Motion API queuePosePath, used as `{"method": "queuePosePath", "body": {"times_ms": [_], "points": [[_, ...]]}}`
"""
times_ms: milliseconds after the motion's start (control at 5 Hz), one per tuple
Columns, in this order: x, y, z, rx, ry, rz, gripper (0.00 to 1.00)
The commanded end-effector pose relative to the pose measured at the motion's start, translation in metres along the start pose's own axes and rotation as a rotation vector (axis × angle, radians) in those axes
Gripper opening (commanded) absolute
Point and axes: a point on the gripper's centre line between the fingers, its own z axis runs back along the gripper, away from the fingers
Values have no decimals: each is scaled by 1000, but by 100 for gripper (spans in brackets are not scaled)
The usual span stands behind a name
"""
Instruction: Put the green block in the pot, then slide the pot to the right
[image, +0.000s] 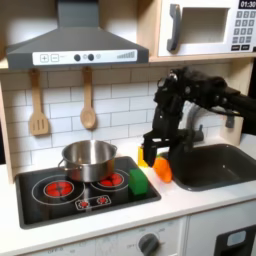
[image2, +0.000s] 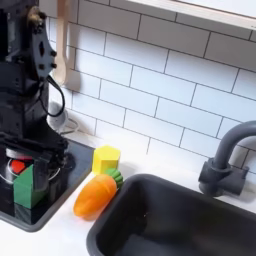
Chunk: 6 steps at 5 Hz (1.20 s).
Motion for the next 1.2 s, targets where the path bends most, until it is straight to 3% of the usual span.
{"method": "queuePosePath", "body": {"times_ms": [0,1000], "points": [[9,11,-6,9,6,28,100],[32,19,-41,46,56,37,100]]}}
